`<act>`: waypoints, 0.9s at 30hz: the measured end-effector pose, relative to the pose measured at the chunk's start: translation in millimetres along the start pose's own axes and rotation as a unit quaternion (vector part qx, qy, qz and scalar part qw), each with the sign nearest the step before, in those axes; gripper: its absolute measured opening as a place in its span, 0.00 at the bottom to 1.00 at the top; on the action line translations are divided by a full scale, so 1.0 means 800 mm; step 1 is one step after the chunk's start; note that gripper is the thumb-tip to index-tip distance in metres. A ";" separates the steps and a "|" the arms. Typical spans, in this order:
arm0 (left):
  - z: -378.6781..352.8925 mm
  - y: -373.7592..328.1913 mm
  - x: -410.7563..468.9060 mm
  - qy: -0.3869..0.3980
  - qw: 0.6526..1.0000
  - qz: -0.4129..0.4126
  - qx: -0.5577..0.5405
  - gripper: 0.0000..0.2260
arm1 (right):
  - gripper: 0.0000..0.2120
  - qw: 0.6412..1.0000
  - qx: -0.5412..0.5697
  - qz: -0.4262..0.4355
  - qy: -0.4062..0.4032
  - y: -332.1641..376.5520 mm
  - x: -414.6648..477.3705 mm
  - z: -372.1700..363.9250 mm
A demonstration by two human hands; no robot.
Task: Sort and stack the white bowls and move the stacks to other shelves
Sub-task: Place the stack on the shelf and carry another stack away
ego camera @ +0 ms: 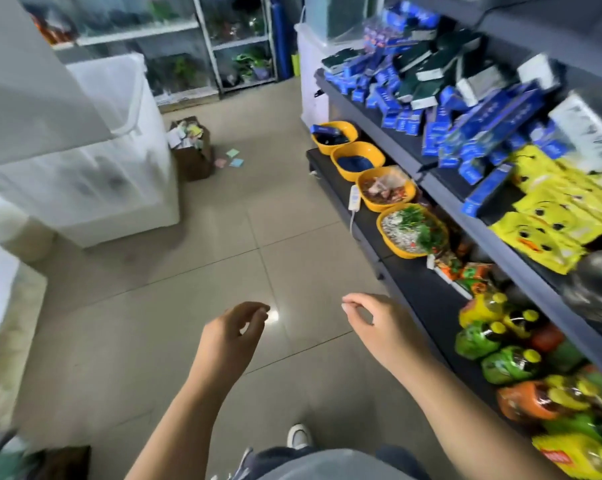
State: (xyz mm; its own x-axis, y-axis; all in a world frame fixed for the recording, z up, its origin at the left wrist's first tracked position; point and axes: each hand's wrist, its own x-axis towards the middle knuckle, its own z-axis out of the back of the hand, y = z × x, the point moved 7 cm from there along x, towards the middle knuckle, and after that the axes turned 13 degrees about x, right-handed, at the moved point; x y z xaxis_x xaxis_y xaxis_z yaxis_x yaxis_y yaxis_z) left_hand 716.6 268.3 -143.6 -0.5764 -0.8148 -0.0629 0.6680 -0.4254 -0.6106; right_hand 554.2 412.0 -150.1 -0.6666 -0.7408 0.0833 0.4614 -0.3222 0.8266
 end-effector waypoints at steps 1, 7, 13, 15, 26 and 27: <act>0.007 0.014 0.009 0.005 1.000 0.013 -0.002 0.09 | 0.11 1.000 0.002 0.001 0.009 0.009 0.012 -0.017; 0.038 0.064 0.074 0.012 0.997 0.071 -0.037 0.14 | 0.11 0.999 -0.005 -0.026 0.040 0.020 0.077 -0.069; 0.037 0.057 0.170 0.023 0.995 0.084 -0.055 0.12 | 0.13 0.998 -0.025 -0.024 0.046 0.016 0.168 -0.081; 0.036 0.044 0.209 0.028 0.995 0.073 -0.062 0.11 | 0.11 0.999 -0.006 -0.030 0.033 0.011 0.208 -0.082; 0.039 -0.102 0.571 0.013 0.999 -0.033 -0.026 0.10 | 0.10 0.998 0.026 -0.013 -0.050 0.005 0.561 -0.005; 0.040 -0.119 0.600 0.013 0.998 -0.049 -0.024 0.10 | 0.10 0.998 0.019 -0.016 -0.051 0.005 0.590 0.003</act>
State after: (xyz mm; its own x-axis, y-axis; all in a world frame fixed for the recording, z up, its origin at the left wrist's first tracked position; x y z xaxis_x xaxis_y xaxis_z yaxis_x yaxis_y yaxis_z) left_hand 391.4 -95.1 -90.7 -0.6501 -0.7596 -0.0220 0.5850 -0.4818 -0.6524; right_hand 239.8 62.8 -106.0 -0.7383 -0.6653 0.1111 0.4175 -0.3214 0.8500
